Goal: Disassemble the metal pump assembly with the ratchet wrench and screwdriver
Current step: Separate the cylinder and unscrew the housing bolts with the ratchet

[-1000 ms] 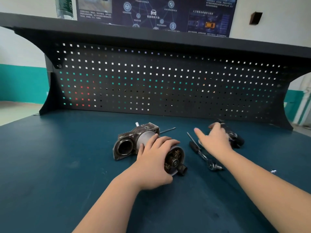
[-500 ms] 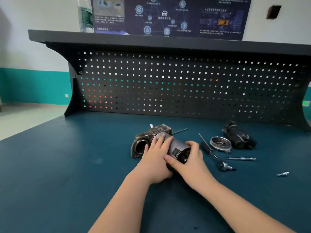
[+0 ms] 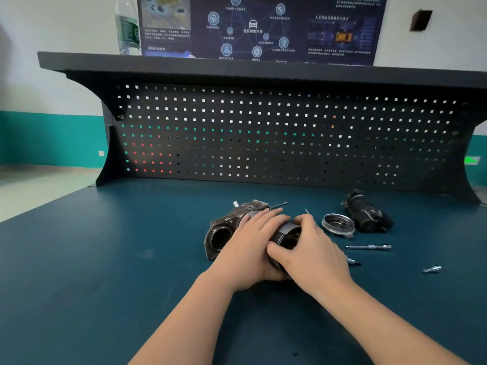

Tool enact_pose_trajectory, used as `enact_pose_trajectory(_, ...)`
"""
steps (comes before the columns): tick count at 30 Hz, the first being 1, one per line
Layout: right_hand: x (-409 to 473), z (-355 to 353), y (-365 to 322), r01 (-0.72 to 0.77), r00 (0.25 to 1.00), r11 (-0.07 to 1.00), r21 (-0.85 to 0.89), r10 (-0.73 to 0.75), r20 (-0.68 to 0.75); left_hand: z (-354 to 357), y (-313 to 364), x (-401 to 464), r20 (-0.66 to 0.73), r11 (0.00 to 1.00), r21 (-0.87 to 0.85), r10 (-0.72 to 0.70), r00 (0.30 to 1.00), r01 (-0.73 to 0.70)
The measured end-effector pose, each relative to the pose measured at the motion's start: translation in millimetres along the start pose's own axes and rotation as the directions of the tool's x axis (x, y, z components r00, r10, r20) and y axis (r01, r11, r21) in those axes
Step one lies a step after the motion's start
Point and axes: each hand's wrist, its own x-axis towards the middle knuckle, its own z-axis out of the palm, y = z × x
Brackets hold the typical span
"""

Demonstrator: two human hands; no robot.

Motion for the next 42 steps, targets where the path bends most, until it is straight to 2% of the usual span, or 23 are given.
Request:
enact_pose_trajectory(4,9,-22,-14,0.018,1.0,0.998,-0.065,-0.018,0.002,-6,9,2,-0.16,0.979,-0.204,-0.037,0.986,0.004)
enact_pose_trajectory(7,14,-35,-23,0.041,0.997,0.995,-0.087,-0.035,0.07,-12,17,1,-0.204,0.961,-0.274,-0.083,0.975,0.024)
enact_pose_trajectory(15,17,-53,-21,0.119,0.983,0.992,0.035,-0.123,0.134,-21,26,5,-0.219,0.965,-0.249,-0.14,0.966,0.083)
enact_pose_trajectory(21,23,-57,-11,0.111,0.938,0.983,0.146,-0.152,0.311,-20,28,5,-0.224,0.97,-0.235,-0.122,0.967,0.068)
enact_pose_trajectory(22,24,-60,-9,0.103,0.931,0.972,0.212,-0.17,0.323,-21,28,4,-0.235,0.969,-0.239,-0.118,0.965,0.061)
enact_pose_trajectory(23,25,-61,-6,0.081,0.925,0.94,0.33,-0.194,0.325,-22,27,4,-0.249,0.966,-0.252,-0.117,0.961,0.053)
enact_pose_trajectory(25,25,-62,-1,0.002,0.917,0.81,0.586,-0.236,0.323,-25,27,4,-0.265,0.96,-0.279,-0.119,0.957,0.042)
enact_pose_trajectory(26,26,-61,1,-0.034,0.917,0.756,0.654,-0.236,0.321,-25,27,4,-0.265,0.958,-0.283,-0.118,0.957,0.04)
enact_pose_trajectory(31,32,-51,8,-0.098,0.929,0.634,0.767,-0.219,0.3,-26,27,2,-0.27,0.961,-0.273,-0.118,0.956,0.041)
enact_pose_trajectory(39,36,-56,17,-0.264,0.942,0.223,0.938,-0.151,0.301,-30,26,3,-0.24,0.953,-0.295,-0.137,0.961,0.062)
enact_pose_trajectory(40,34,-56,16,-0.252,0.947,0.215,0.943,-0.147,0.286,-32,26,3,-0.244,0.952,-0.299,-0.142,0.959,0.065)
enact_pose_trajectory(42,31,-52,14,-0.148,0.964,0.306,0.94,-0.168,0.207,-34,28,2,-0.241,0.949,-0.308,-0.151,0.959,0.072)
